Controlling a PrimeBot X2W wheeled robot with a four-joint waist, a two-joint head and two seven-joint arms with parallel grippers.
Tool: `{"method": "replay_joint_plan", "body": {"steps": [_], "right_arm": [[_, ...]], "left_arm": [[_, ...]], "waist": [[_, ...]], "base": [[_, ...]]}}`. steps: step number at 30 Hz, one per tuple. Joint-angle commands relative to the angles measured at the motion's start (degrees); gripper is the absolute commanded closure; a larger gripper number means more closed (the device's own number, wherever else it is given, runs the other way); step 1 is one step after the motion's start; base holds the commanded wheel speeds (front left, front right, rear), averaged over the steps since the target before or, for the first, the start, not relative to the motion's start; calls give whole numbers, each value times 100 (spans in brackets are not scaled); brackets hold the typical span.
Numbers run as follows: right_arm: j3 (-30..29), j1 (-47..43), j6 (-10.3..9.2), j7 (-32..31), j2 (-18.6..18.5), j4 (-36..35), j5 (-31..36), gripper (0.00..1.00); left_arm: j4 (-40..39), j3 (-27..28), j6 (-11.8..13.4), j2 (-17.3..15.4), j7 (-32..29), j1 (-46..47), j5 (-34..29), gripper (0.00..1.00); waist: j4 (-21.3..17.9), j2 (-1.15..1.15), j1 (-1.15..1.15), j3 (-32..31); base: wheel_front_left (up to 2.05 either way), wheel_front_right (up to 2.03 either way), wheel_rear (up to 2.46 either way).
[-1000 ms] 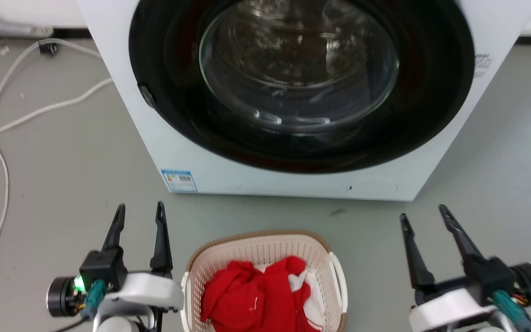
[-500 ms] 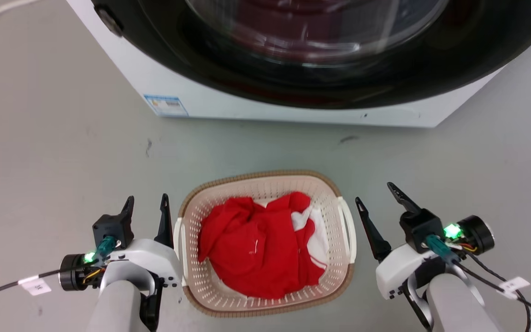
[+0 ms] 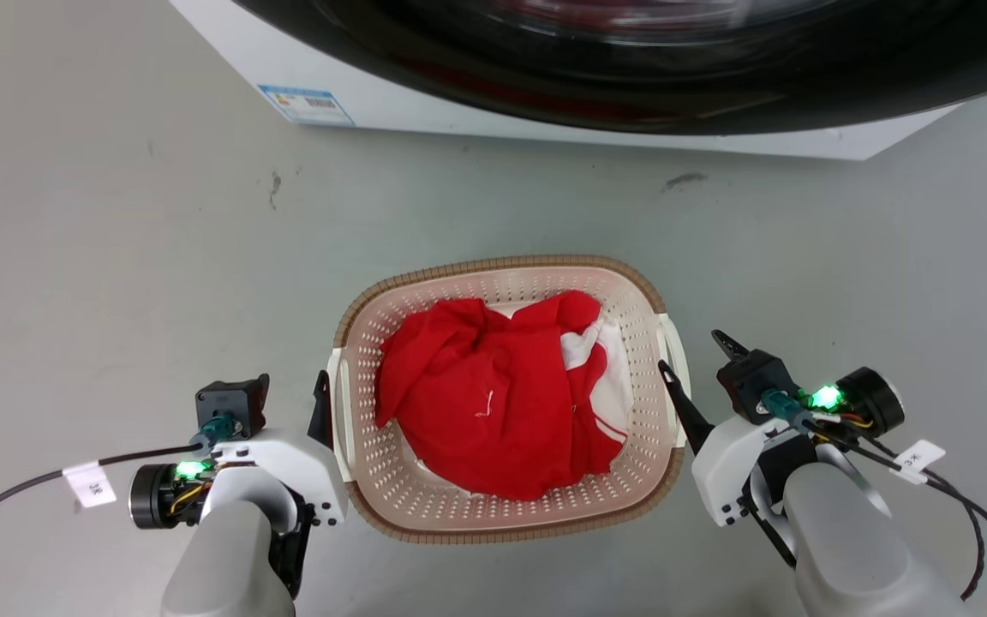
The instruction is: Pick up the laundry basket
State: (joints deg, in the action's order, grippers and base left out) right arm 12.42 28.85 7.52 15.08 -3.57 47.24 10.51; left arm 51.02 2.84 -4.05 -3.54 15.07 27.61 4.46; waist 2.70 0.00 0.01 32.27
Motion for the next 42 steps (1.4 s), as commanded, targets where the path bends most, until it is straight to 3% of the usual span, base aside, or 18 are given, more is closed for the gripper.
{"method": "replay_joint_plan", "body": {"steps": [1, 22, 37, 38, 39, 40, 42], "right_arm": [[6, 151, -6, 15, -40, 110, 37, 0], [-207, 1175, -6, 14, -31, 1420, 345, 0], [-548, 1510, -8, 11, 25, 2031, 606, 0], [-559, 1537, -8, 11, 30, 2064, 611, 0], [-568, 1564, -8, 12, 31, 2084, 620, 78], [-549, 1576, -8, 11, 35, 2128, 633, 100], [-563, 1606, -8, 12, 29, 2196, 609, 100]], "left_arm": [[99, -9, -33, -22, 16, 131, -2, 0], [1014, -326, -124, 14, 16, 1084, -85, 0], [1337, -554, -178, 44, 15, 1420, -33, 0], [1393, -558, -189, 46, 15, 1432, -11, 8], [1408, -561, -181, 48, 16, 1462, 2, 67], [1428, -576, -182, 52, 16, 1491, 15, 100], [1506, -613, -190, 54, 16, 1515, 30, 100]], "waist": [[41, 0, -1, 127], [74, 0, -1, 1196], [101, 0, -1, 1597], [102, 0, -1, 1609], [104, 0, -1, 1621], [107, 0, -1, 1629], [103, 0, -1, 1628]], "base": [[0, 0, 0], [0, 0, 0], [0, 0, 0], [0, 0, 0], [0, 0, 0], [0, 0, 0], [0, 0, 0]]}}
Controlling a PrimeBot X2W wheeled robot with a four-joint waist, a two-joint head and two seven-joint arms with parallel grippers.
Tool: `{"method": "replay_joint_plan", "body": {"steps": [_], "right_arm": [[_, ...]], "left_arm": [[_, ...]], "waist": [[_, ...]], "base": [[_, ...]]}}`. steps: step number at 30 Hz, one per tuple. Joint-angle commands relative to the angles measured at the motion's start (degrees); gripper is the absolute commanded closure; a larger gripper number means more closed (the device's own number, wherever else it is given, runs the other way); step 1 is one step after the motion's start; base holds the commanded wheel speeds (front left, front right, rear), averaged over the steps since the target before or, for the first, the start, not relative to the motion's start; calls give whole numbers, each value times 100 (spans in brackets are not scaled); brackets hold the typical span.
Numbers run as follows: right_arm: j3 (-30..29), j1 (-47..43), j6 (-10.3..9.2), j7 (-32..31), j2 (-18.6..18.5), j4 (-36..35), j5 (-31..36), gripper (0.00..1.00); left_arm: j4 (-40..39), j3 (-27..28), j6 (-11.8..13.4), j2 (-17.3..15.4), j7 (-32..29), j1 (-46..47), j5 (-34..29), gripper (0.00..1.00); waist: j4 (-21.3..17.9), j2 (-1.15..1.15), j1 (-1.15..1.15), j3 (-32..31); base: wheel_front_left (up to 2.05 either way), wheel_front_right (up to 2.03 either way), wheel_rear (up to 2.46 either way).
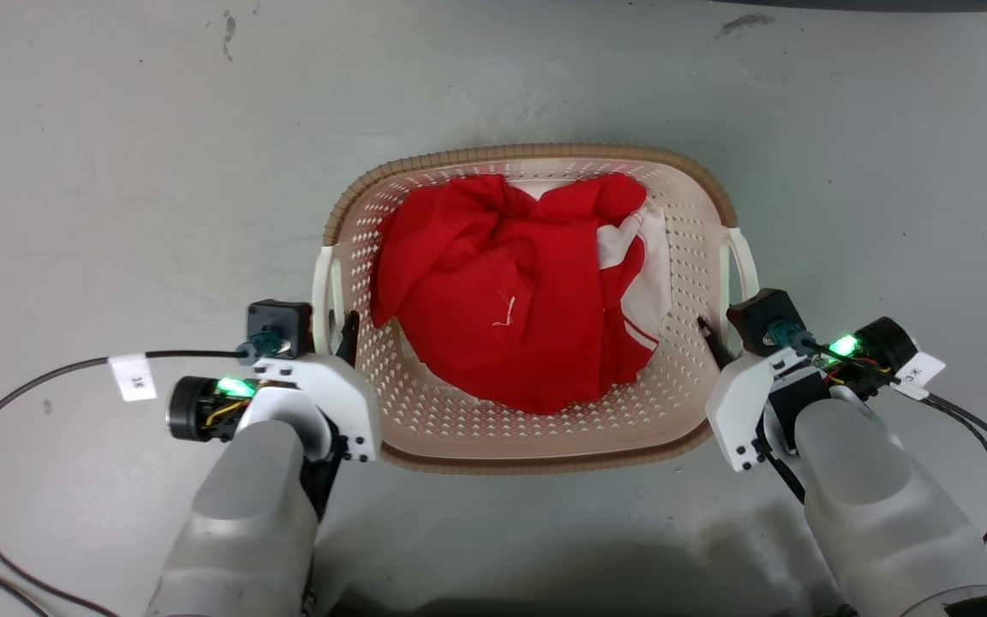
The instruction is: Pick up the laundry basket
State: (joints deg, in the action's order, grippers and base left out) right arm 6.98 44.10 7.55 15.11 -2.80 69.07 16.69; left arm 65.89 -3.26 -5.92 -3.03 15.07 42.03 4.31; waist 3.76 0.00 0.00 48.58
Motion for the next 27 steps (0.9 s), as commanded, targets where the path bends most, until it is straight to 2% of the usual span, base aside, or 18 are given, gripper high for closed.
{"method": "replay_joint_plan", "body": {"steps": [1, 7, 13, 20, 27], "right_arm": [[-23, 100, -10, 10, -53, -3, -6, 100], [7, -34, -9, 12, -45, 59, -12, 100], [141, -203, -9, 12, -42, 162, -199, 100], [500, -407, -9, -20, -48, 315, -689, 100], [1005, -548, -9, -351, -51, 397, -1338, 100]], "left_arm": [[33, -12, 10, -3, 15, 89, 51, 100], [129, -98, 9, -32, 16, 15, 63, 100], [281, -154, 4, -29, 16, -125, 107, 100], [632, -221, -38, -100, -23, -328, 172, 100], [760, -379, -97, -209, -328, -465, 168, 100]], "waist": [[-5, 0, 0, -11], [-19, 0, 0, -245], [-13, 0, 0, -732], [-130, 0, 0, -1500], [-261, 0, 0, -2251]], "base": [[0, 0, 0], [0, 0, 0], [0, 0, 0], [0, 0, 0], [0, 0, 0]]}}
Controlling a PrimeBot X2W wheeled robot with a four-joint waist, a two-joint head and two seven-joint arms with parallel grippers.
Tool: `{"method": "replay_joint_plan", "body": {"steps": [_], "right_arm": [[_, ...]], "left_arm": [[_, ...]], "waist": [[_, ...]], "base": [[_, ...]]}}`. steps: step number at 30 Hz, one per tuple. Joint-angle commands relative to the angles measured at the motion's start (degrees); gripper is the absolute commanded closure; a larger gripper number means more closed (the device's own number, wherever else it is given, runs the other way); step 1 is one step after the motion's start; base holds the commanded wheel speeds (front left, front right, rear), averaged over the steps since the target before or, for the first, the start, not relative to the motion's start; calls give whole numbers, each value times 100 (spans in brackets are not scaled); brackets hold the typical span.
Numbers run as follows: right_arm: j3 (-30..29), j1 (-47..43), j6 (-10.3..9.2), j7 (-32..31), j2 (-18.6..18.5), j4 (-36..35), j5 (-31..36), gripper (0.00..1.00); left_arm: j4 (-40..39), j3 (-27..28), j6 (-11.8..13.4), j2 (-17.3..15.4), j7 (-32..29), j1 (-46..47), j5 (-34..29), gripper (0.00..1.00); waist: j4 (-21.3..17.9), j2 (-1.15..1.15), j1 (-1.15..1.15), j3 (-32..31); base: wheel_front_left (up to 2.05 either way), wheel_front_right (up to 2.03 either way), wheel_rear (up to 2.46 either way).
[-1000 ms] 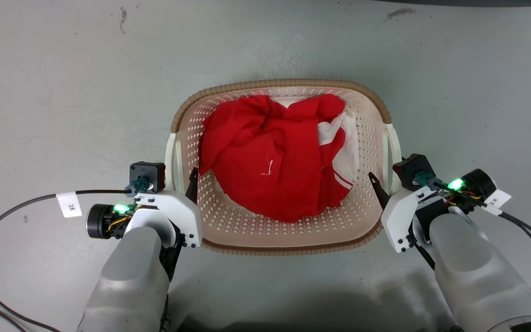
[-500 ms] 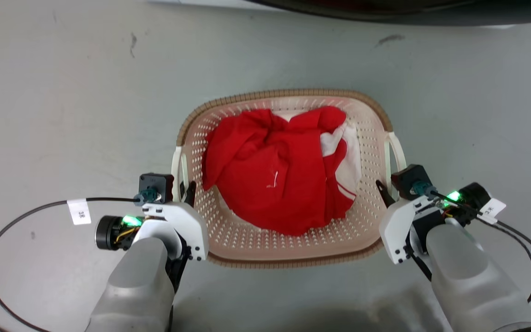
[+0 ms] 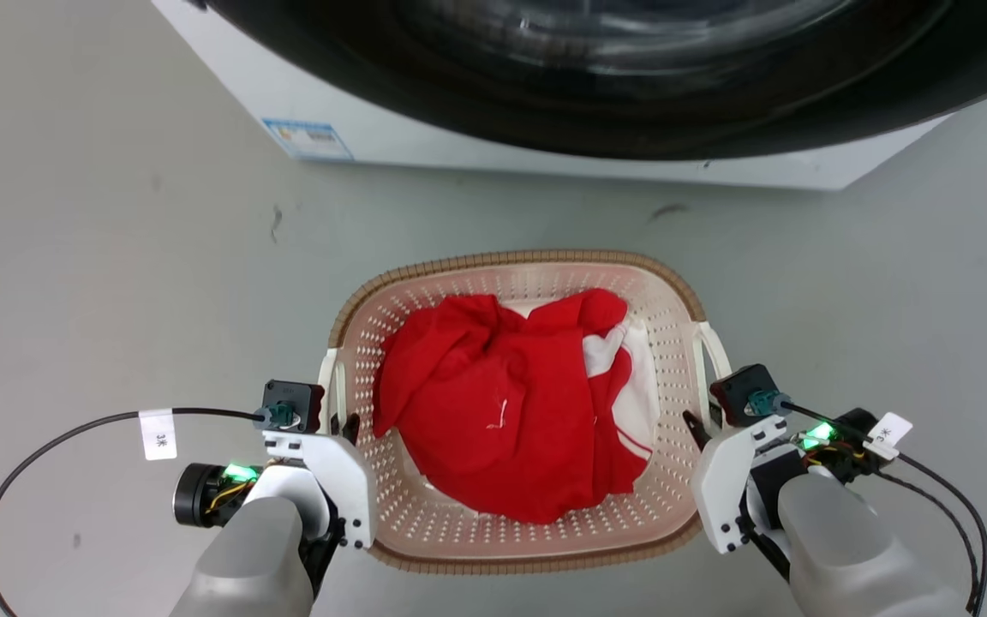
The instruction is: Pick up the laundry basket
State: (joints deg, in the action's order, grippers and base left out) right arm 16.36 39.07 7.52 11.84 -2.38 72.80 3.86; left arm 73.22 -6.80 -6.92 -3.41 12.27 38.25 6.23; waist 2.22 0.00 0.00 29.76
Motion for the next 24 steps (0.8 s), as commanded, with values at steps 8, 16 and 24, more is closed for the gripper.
{"method": "replay_joint_plan", "body": {"steps": [8, 16, 24], "right_arm": [[599, -176, -6, -486, -96, 51, -663, 100], [1182, -360, -6, -973, -94, 45, -1283, 100], [1590, -513, -6, -1429, -88, 64, -1747, 100]], "left_arm": [[54, -151, -28, -213, -356, -213, 67, 100], [61, -391, -42, -202, -915, -433, 238, 100], [62, -838, -44, -160, -1470, -536, 599, 100]], "waist": [[-231, 0, 0, -1029], [-367, 0, 0, -1783], [-437, 0, 0, -2389]], "base": [[0, 0, 0], [0, 0, 0], [0, 0, 0]]}}
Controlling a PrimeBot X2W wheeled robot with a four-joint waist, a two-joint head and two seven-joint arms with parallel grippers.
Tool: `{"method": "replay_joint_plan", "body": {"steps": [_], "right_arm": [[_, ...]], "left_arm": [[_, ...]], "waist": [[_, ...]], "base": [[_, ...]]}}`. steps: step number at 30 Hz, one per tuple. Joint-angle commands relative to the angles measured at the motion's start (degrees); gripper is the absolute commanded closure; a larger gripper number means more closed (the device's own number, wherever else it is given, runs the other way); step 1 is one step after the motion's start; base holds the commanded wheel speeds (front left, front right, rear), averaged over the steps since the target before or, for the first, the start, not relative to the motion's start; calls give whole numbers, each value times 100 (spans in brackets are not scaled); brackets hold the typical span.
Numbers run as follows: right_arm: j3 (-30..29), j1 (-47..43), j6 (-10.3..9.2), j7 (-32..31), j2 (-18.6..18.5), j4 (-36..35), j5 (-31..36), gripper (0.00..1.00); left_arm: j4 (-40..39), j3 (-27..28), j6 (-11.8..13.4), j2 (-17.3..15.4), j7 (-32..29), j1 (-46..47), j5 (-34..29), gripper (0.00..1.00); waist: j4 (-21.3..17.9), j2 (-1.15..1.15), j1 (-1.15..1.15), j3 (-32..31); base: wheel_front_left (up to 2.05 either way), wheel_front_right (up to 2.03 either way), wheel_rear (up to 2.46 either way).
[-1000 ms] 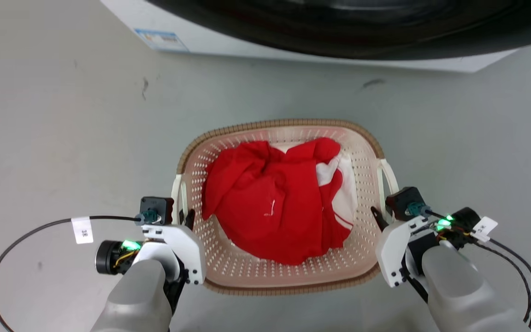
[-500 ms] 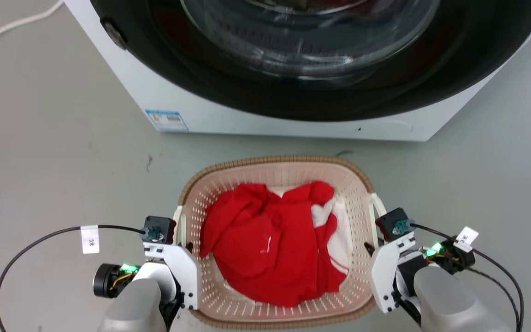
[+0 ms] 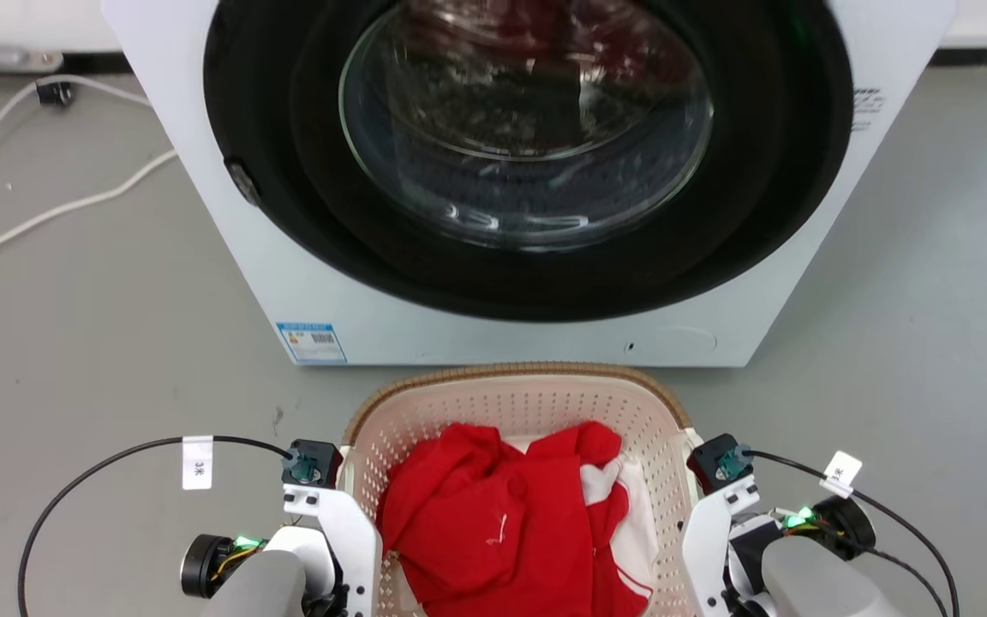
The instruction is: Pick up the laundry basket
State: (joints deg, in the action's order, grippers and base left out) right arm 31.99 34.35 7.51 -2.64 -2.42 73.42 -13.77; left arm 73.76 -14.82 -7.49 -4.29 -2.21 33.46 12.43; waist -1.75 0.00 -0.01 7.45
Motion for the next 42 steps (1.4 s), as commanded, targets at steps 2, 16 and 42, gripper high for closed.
{"method": "replay_joint_plan", "body": {"steps": [2, 16, 42], "right_arm": [[122, -71, -4, -73, -83, 4, -98, 100], [776, -338, -6, -507, -274, -85, -881, 100], [1661, -324, -7, -592, -440, -146, -1857, 100]], "left_arm": [[8, -146, 13, -71, -125, -82, 92, 100], [-81, -851, 11, -197, -763, -332, 869, 100], [-220, -1770, 11, -423, -1001, -399, 1854, 100]], "waist": [[-51, 0, 1, -299], [-73, 0, 1, -911], [27, 0, 1, -1026]], "base": [[0, 0, 0], [0, 0, 0], [0, 0, 0]]}}
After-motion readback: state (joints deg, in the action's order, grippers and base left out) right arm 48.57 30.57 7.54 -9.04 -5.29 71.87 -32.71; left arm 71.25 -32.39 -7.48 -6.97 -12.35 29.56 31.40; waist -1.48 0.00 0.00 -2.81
